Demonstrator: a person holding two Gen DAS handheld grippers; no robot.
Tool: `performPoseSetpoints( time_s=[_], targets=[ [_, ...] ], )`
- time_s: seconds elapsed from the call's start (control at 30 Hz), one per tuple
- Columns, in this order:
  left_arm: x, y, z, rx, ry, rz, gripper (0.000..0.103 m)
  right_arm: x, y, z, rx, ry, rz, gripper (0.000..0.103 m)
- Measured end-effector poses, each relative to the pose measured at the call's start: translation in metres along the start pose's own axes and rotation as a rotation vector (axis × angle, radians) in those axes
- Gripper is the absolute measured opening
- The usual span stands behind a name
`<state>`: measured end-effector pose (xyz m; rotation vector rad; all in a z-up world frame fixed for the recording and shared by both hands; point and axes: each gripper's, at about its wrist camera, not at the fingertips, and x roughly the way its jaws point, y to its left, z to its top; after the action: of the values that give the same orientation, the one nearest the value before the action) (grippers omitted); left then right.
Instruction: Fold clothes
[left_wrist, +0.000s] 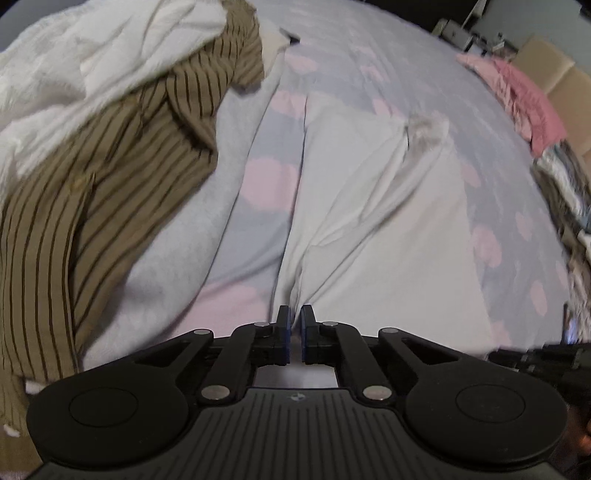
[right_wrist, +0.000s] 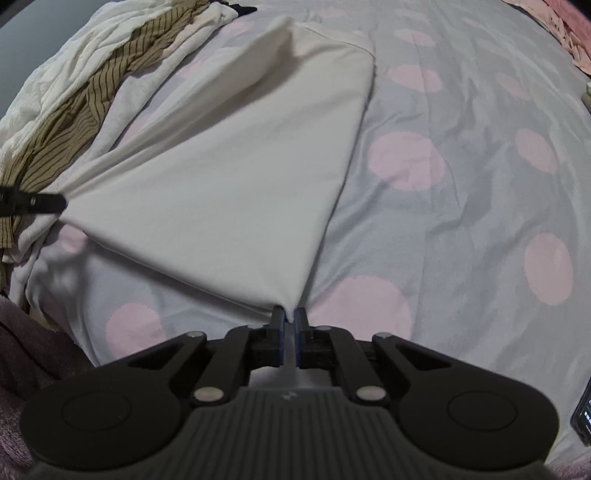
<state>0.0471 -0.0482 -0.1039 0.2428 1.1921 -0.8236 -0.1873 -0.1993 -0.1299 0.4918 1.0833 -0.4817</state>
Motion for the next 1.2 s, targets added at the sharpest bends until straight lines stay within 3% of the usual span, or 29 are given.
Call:
performPoseSetpoints(
  time_s=[0.2, 0.27, 0.37, 0.4, 0.5, 0.77, 0.93, 1.2],
  targets=[
    [0.03, 0.003, 0.002, -0.001, 0.051, 0.047, 0.005, 0.013, 0.002, 0.001, -0.019, 0.037, -0.005, 0.005],
    [0.028, 0.001, 0.003, 0.009, 0.042, 0.063, 0.009, 0.016, 0.002, 0.002, -0.028, 0.057, -0.008, 0.007],
    [0.012, -0.006, 0.006, 0.043, -0.005, 0.081, 0.024, 0.007, 0.0, 0.003, -0.038, 0.058, -0.01, 0.018],
    [0.006, -0.008, 0.008, 0.057, -0.021, 0.084, 0.03, 0.003, -0.001, 0.004, -0.041, 0.052, -0.01, 0.026],
    [-0.009, -0.018, 0.014, 0.11, -0.07, 0.085, 0.037, -0.01, -0.008, 0.009, -0.033, 0.036, -0.014, 0.027],
    [-0.008, -0.077, 0.057, 0.369, -0.164, 0.032, 0.042, -0.028, -0.029, 0.06, 0.022, 0.006, -0.034, 0.036],
    [0.014, -0.103, 0.08, 0.491, -0.217, -0.021, 0.042, -0.026, -0.03, 0.093, -0.053, -0.019, -0.077, 0.04],
    [0.066, -0.113, 0.111, 0.476, -0.21, -0.086, 0.042, 0.007, -0.045, 0.141, -0.056, -0.039, -0.046, 0.04]
  ],
)
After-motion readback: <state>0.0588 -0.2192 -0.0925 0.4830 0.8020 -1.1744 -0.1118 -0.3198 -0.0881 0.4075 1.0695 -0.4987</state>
